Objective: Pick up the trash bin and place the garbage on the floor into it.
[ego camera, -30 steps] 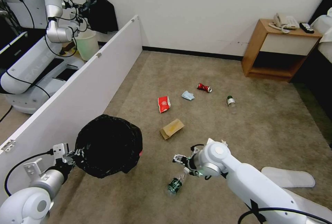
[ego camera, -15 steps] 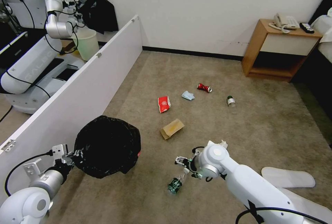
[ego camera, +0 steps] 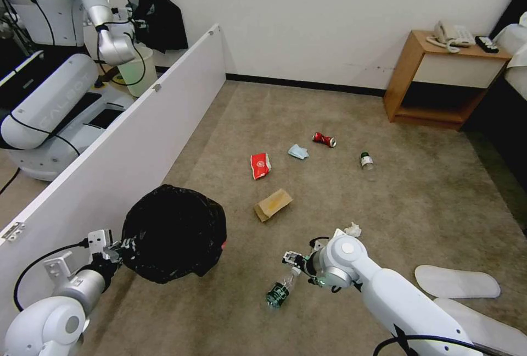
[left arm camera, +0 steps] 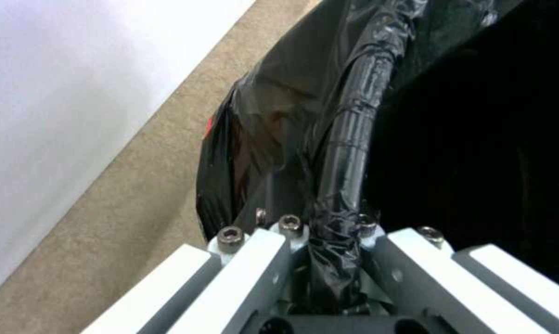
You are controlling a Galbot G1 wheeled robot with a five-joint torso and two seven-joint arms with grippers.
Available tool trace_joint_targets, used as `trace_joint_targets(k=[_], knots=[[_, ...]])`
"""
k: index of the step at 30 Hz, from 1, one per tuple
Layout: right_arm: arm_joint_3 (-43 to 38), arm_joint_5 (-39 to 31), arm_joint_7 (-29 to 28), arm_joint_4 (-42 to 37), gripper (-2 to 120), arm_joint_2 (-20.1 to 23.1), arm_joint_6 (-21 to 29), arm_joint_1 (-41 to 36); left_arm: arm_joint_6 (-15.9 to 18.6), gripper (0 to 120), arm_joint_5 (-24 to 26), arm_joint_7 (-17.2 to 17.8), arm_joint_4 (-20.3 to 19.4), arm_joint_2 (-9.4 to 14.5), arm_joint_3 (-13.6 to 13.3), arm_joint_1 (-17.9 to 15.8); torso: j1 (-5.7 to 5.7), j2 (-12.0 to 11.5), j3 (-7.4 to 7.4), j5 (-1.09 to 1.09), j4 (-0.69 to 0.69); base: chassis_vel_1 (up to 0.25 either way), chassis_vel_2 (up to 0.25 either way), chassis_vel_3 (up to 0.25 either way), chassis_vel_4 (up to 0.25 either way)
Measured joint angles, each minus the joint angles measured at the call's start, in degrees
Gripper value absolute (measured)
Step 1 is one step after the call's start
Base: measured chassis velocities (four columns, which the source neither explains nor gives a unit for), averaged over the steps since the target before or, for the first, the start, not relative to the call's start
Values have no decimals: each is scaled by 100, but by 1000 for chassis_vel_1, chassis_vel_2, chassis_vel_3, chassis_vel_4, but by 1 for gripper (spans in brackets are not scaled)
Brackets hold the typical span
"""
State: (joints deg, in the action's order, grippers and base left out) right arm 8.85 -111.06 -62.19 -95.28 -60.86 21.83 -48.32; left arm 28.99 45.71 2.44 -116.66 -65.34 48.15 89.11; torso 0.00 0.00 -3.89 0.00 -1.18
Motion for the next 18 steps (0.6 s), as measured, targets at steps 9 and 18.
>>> trace_joint_targets(k=[9, 18], knots=[[-21, 309, 224, 558, 100, -359, 21, 29, -29, 0, -76, -44, 120, -97, -9, -59, 0, 0, 0, 0, -2, 0, 0, 0, 0], [-103, 598, 391, 964, 100, -706, 21, -37, -64, 0, -148, -95, 251, -170, -66, -136, 0, 0, 0, -1, -1, 0, 0, 0, 0]])
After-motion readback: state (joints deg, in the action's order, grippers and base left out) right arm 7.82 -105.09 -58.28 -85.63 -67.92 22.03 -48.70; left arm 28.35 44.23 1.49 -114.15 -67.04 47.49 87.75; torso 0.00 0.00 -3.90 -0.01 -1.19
